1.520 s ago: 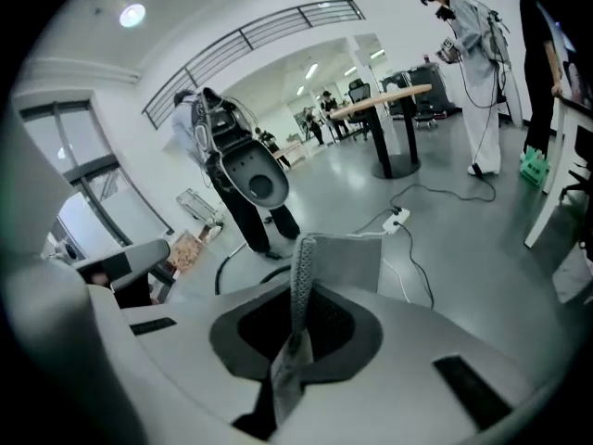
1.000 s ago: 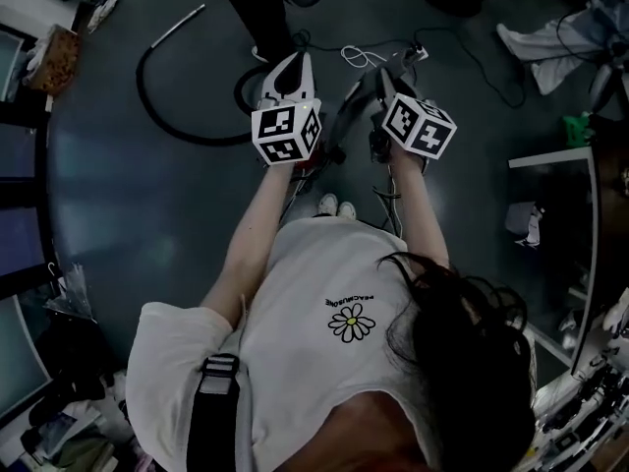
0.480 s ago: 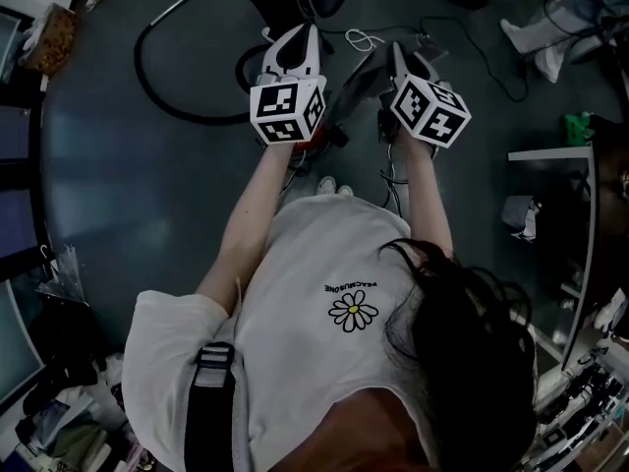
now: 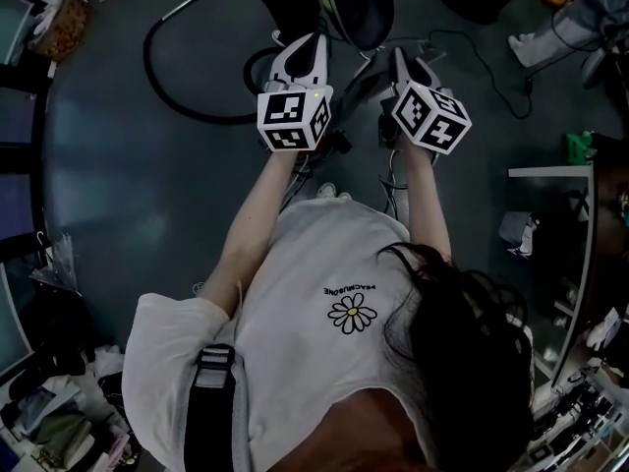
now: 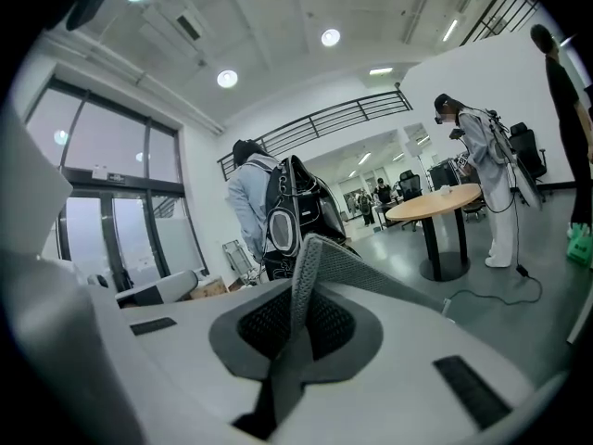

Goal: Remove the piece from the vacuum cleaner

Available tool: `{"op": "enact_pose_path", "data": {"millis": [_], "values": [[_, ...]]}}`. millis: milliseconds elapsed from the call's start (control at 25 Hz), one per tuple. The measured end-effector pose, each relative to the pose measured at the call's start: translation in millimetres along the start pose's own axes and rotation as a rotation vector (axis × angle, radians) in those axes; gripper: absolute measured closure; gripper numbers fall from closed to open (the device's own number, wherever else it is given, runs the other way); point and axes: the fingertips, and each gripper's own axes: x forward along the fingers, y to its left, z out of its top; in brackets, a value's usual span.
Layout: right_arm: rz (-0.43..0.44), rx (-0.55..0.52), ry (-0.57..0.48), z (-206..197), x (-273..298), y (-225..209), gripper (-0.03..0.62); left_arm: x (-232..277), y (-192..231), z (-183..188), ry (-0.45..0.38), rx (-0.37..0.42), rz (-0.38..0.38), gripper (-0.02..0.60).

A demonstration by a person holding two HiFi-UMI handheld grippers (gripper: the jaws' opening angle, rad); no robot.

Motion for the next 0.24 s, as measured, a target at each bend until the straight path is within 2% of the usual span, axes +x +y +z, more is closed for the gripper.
{"op": "enact_pose_path", "data": {"millis": [120, 240], "values": [[0.009, 0.006, 0.004, -11.3, 6.4, -6.3, 0.569, 3.4, 3.4, -12.9, 0.005, 0.001, 0.009, 0.577], [0.012, 0.001, 0.001, -4.1, 0.4, -1.8, 0.571, -0.9, 3.2, -5.7, 0.002, -0.009, 0.016, 0.577]]}}
